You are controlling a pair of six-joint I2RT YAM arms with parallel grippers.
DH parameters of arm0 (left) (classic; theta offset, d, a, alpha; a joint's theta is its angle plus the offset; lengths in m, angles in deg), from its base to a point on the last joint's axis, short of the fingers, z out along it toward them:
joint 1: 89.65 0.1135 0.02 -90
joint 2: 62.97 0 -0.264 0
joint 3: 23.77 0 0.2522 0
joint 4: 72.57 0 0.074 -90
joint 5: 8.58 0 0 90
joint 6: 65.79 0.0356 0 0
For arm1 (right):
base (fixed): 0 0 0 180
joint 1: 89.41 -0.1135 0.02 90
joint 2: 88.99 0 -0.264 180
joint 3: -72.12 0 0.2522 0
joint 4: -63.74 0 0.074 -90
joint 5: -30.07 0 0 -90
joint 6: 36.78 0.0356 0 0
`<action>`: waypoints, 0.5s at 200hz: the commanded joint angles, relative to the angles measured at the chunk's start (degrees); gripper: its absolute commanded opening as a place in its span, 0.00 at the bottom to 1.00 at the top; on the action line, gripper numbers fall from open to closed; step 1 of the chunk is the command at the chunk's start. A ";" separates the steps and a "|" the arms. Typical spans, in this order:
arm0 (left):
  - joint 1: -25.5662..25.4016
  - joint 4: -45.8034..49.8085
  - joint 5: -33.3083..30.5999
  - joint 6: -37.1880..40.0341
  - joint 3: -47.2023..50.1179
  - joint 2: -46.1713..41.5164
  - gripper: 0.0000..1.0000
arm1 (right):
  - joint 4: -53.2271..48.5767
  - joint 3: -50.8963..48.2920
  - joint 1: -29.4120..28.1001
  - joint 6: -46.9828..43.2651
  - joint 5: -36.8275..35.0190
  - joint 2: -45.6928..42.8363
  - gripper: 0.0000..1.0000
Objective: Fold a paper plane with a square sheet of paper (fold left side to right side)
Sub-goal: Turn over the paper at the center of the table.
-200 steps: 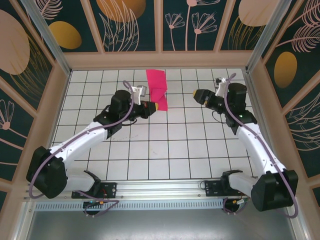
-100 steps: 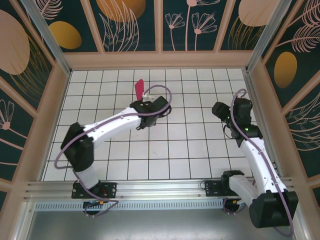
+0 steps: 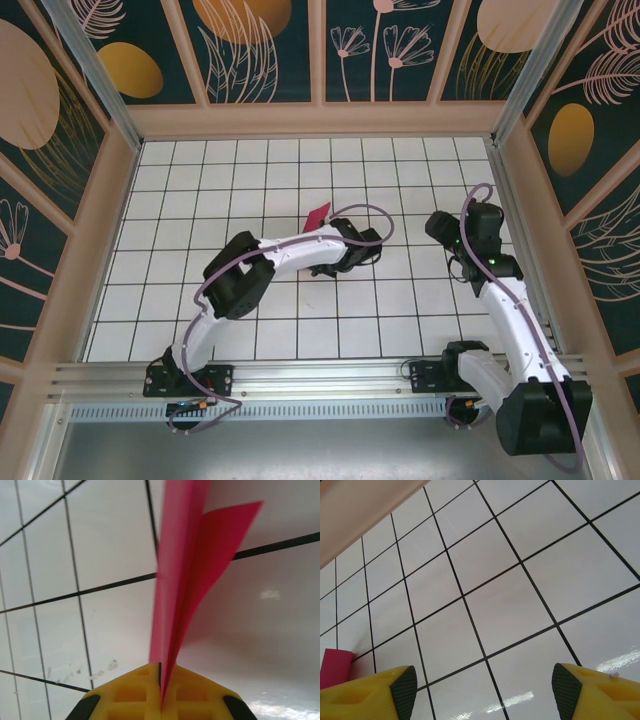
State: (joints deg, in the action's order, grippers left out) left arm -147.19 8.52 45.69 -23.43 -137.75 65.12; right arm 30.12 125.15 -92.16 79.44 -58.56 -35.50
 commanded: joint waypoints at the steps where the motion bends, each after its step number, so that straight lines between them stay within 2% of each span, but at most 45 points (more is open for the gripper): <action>1: 0.06 2.50 4.58 1.53 -4.37 3.08 0.07 | 1.93 -2.03 1.44 0.76 3.45 -0.15 0.76; 11: 0.09 1.47 6.95 3.58 -6.48 4.15 0.13 | 2.43 -2.41 2.01 0.72 4.97 0.57 0.77; 22: 0.08 -0.42 9.91 5.74 -9.08 4.62 0.32 | 2.56 -2.55 2.45 0.43 6.15 1.23 0.78; 44: 0.17 -4.19 15.70 9.80 -14.85 3.89 0.56 | 2.76 -2.44 2.74 -0.35 7.94 2.04 0.82; 71: 1.32 -8.79 21.72 13.58 -18.10 0.40 0.67 | 4.54 -2.91 2.74 -2.07 13.52 2.91 0.84; 100: 6.18 -18.95 26.68 15.02 -7.31 -10.70 0.72 | 8.91 -3.80 2.44 -1.24 21.71 4.44 0.84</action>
State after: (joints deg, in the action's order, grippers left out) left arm -145.77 -2.15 66.13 -11.69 -151.81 64.88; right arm 33.71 122.70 -89.82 78.59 -46.06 -32.24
